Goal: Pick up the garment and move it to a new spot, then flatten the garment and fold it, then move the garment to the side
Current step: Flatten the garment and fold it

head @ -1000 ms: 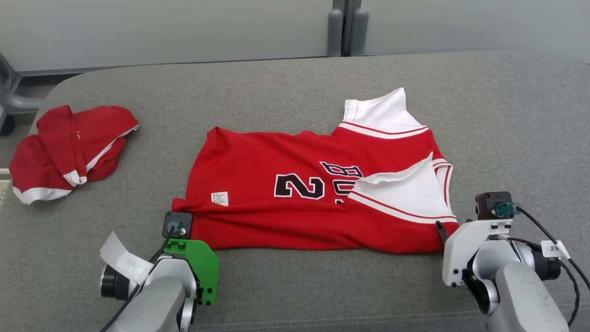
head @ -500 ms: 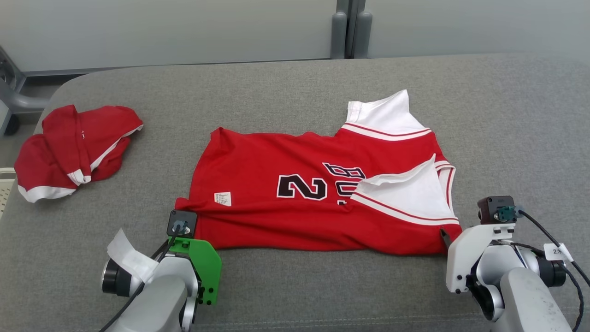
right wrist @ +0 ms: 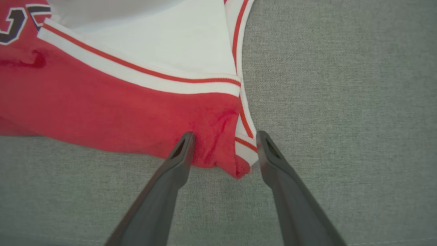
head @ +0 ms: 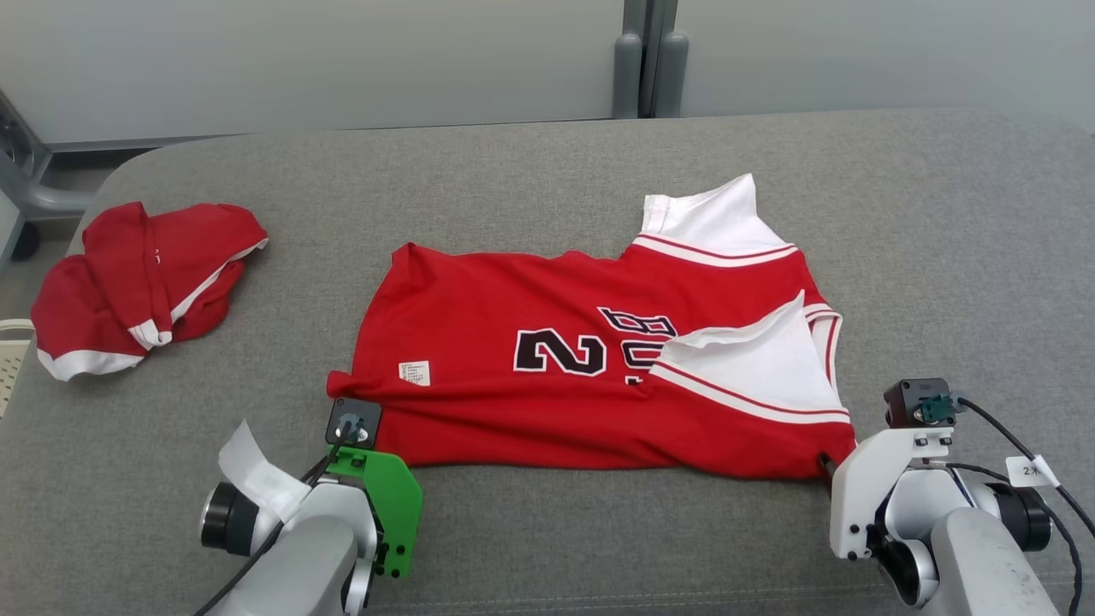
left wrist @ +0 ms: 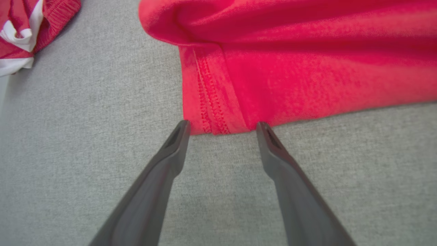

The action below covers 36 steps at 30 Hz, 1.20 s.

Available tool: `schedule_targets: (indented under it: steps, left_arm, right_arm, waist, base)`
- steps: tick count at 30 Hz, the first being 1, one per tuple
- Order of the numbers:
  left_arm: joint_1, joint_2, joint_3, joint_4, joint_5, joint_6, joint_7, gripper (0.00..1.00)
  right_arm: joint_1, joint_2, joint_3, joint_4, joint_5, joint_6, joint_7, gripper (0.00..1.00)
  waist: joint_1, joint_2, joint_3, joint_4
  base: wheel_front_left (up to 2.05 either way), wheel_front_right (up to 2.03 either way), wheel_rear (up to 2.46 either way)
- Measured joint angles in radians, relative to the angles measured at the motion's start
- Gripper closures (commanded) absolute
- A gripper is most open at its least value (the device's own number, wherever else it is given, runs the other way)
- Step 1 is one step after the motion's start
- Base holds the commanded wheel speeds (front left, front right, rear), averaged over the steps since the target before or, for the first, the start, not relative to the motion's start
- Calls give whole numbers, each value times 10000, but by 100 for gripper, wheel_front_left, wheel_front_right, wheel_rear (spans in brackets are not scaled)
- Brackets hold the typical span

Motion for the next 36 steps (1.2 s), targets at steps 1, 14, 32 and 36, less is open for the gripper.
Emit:
schedule_targets:
  steps: [1,14,32,36]
  left_arm:
    - [-31,4,-31,-2,17,0,13,0]
    - [-445,15,-437,-123,290,-31,428,0]
    - [-518,48,-464,224,203,-38,255,65]
    - [-518,84,-506,320,199,-115,167,77]
  right_arm:
    - [0,0,4,4,10,0,4,7]
    - [15,0,12,98,75,0,-98,16]
    - [-217,0,-23,385,27,0,-165,83]
    - [-218,2,-148,391,-19,0,-165,96]
  waist:
    - [0,0,-9,8]
    - [0,0,84,45]
    - [0,0,228,42]
    - [0,0,207,92]
  base:
    - [0,0,0]
    - [0,0,0]
    - [0,0,0]
    - [0,0,0]
